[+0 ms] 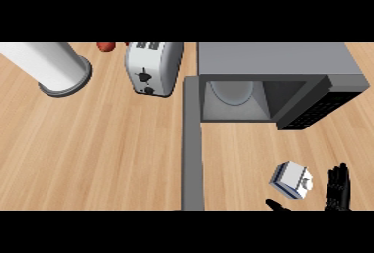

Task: Pick up the milk, place it into the microwave and close the microwave

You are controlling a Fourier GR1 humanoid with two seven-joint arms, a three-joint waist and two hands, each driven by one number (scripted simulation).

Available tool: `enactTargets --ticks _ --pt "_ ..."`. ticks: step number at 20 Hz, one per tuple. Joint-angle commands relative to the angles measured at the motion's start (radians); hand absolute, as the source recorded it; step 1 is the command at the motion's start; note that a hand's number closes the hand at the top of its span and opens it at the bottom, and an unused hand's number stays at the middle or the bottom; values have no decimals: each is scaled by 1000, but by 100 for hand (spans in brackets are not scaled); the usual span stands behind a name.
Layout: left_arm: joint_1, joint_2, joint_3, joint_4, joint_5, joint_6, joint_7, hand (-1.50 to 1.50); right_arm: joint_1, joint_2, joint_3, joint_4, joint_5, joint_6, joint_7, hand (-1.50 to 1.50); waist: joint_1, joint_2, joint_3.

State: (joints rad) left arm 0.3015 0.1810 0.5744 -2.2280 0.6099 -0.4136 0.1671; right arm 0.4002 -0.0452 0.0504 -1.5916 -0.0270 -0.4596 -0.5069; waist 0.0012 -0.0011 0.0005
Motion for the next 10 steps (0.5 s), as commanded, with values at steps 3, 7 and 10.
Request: enactTargets --ticks 3,7,10 --pt "4 -22 30 29 -5 -50 -21 -150 11 8 -76 194 -91 113 -215 -150 -1 0 0" --pt "-8 -27 65 72 9 -94 -35 -150 -114 22 -75 263 -47 71 -172 -150 2 1 -1" --pt "-12 18 99 33 92 -52 40 -150 -126 -24 -154 381 -100 146 -275 -150 3 0 0"
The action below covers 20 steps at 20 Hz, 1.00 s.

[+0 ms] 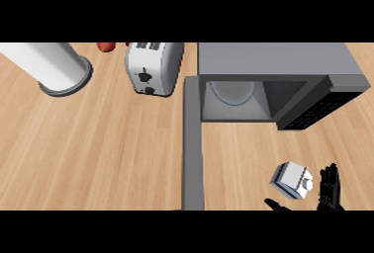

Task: Pick up the milk, place it into the microwave and close the microwave

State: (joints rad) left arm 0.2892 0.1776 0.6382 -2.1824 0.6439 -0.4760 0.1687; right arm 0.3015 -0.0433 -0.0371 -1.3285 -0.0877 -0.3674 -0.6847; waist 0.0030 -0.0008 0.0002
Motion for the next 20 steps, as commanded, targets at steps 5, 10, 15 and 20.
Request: enactTargets --ticks 5,10,15,20 --pt "51 -9 46 -30 87 -63 42 -150 -101 -6 -107 283 -31 30 -181 -150 3 0 0" --pt "8 -61 16 -65 9 -30 60 -150 -209 -38 -115 392 -8 39 -174 -150 1 0 0" --pt "-18 -53 45 -38 3 -45 52 -150 -262 -41 -131 467 -24 80 -240 150 0 0 0" --pt "-5 -36 68 12 45 -85 35 -150 -338 -49 -147 614 40 15 -413 150 4 1 0"
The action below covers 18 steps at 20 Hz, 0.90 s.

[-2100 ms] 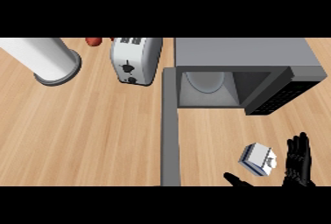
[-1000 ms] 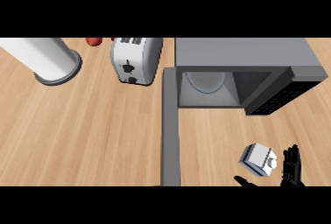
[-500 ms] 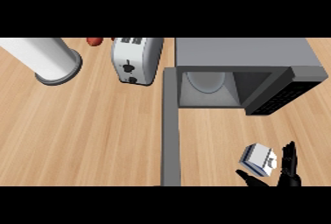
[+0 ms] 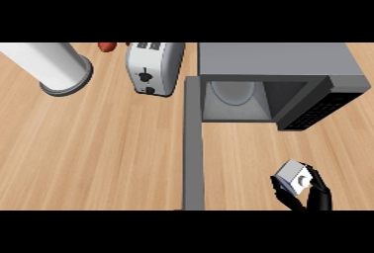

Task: Pick up the milk, place it into the microwave and close the microwave

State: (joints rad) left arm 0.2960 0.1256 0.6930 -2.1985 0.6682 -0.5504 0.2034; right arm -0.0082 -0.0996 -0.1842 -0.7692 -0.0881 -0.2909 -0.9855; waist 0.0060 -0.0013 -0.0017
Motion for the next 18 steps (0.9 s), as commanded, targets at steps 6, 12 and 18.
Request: enactTargets --ticks 6,12,18 --pt "-29 -19 17 45 -52 -32 -40 -150 -41 4 -11 20 -8 60 -127 150 -3 1 2" --pt "-25 -6 -7 -19 6 14 35 -150 -216 -77 98 58 63 216 -11 150 12 2 3" --pt "4 -2 39 25 29 -40 0 -150 -236 -32 155 -4 51 315 18 150 1 0 2"
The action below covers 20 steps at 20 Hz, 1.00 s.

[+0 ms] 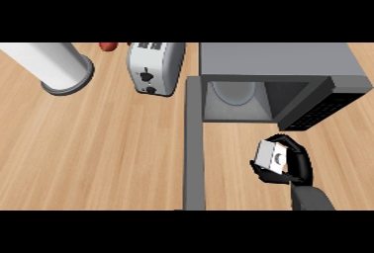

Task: Pick up the milk, place it into the microwave and close the microwave

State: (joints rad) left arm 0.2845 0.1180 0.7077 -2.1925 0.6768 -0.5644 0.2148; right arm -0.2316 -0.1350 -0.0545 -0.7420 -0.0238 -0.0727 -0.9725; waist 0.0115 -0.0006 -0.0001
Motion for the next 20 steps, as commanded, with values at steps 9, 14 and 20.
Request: enactTargets --ticks 9,14,20 --pt "-26 45 47 -7 41 41 50 -150 22 93 138 -442 45 -57 361 150 -11 -3 -1" --pt "0 22 65 19 25 -25 33 -150 -37 85 105 -387 91 -106 362 150 -6 0 0" --pt "-53 60 45 48 51 29 81 -150 -265 77 89 -308 164 -185 524 150 -4 2 0"
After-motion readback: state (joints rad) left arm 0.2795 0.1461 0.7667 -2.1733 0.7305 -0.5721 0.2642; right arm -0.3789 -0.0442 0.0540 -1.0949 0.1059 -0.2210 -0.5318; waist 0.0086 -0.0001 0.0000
